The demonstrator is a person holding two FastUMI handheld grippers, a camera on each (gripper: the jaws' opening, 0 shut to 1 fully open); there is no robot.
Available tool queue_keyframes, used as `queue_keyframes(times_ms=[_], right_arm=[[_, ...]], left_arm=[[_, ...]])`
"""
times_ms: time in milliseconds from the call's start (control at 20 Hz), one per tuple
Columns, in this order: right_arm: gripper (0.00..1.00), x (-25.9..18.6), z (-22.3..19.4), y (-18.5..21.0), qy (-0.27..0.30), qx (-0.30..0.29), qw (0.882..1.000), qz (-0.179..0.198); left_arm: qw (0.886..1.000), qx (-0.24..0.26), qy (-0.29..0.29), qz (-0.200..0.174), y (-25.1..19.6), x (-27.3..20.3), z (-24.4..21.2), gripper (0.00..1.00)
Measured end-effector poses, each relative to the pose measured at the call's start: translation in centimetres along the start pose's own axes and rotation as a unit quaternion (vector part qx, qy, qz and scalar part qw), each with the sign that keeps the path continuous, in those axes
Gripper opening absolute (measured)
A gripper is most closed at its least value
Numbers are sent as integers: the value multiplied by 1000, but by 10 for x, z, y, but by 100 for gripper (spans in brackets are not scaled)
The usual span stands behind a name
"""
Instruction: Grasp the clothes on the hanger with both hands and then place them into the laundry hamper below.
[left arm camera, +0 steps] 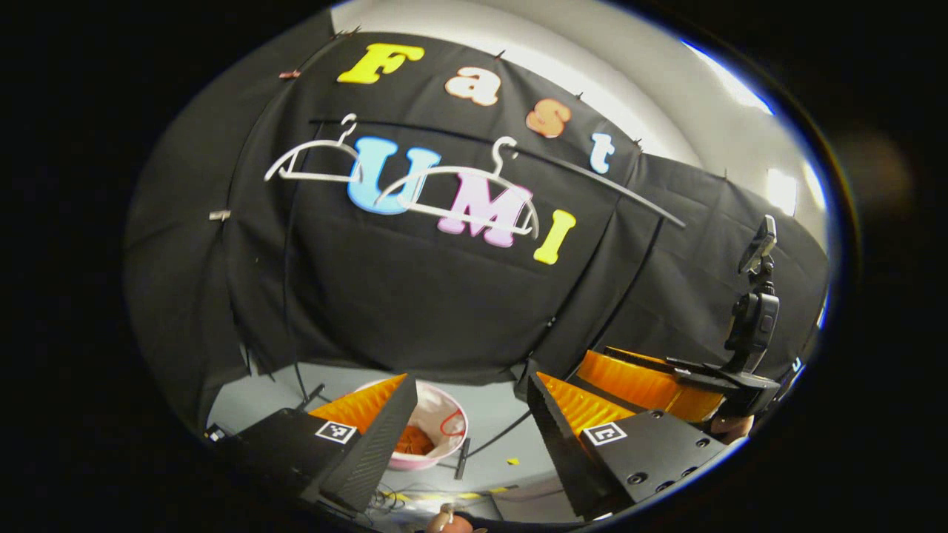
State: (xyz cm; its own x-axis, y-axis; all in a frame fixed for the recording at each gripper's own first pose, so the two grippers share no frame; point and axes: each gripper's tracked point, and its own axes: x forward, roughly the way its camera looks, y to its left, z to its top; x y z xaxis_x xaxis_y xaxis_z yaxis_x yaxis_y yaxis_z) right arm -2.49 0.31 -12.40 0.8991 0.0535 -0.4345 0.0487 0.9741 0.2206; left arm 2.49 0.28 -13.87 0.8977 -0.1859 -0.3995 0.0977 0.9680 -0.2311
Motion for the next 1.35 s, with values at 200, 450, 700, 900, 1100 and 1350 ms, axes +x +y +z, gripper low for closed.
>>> queue_keyframes(times_ms=[200, 450, 700, 900, 1100, 1350], right_arm=[[98, -31, 54, -19, -62, -33, 997, -8], [99, -73, 137, -31, -194, -51, 980, -6], [100, -88, 157, -31, -247, -31, 969, 7], [97, -91, 170, -32, -266, -39, 963, 12], [100, -76, 169, -24, -259, -45, 965, 24], [100, -63, 163, -10, -252, -32, 966, 40]], left_arm=[[997, 35, -65, 3, -37, -5, 49, 95], [986, 50, -160, 6, -79, -30, 99, 95], [974, 70, -212, 30, -96, -57, 117, 95], [967, 77, -239, 45, -100, -70, 128, 91], [966, 60, -246, 47, -102, -70, 132, 95], [965, 62, -246, 65, -94, -82, 129, 95]])
